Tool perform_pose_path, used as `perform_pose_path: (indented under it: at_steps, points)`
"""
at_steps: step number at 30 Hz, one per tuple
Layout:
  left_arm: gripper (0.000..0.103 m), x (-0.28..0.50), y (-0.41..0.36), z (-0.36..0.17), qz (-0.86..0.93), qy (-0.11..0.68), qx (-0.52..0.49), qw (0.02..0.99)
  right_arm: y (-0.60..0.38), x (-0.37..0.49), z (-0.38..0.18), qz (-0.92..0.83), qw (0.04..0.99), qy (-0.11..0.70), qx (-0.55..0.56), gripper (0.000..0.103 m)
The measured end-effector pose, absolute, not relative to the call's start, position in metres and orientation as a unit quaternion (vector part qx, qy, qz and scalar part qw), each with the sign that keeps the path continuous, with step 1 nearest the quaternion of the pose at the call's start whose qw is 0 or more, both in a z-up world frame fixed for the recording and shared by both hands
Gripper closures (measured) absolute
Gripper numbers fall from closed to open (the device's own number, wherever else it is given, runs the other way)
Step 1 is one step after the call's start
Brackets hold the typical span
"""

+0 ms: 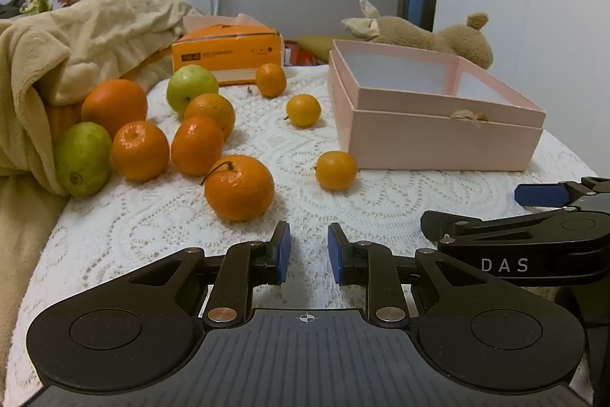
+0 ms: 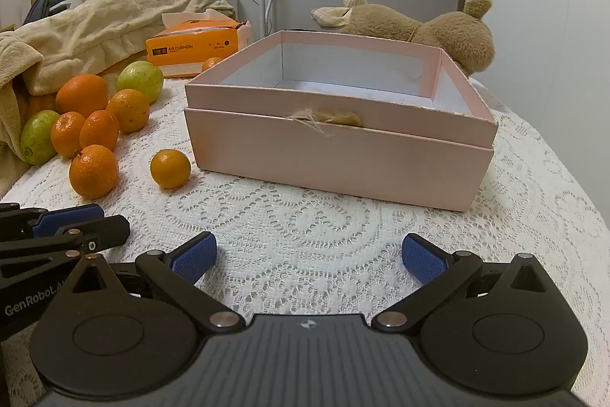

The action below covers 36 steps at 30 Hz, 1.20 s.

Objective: Organize fruits

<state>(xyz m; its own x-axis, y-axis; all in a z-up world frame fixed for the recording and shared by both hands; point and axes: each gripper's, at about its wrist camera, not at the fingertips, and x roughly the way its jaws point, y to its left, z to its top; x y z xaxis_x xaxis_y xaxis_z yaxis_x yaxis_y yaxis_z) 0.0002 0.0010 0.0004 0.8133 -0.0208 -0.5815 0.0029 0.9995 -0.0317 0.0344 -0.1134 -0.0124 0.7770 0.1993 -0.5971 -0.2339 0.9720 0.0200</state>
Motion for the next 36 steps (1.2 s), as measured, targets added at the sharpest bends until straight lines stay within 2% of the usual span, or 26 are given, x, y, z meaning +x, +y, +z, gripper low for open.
perform_pose_path:
  at_steps: [36]
  points:
    - [0.077,0.0001,0.0007,0.0004,-0.005,0.304,-0.012,0.953,-0.1135,0.0344,-0.0124,0.115,0.942,0.313,-0.028,0.000]
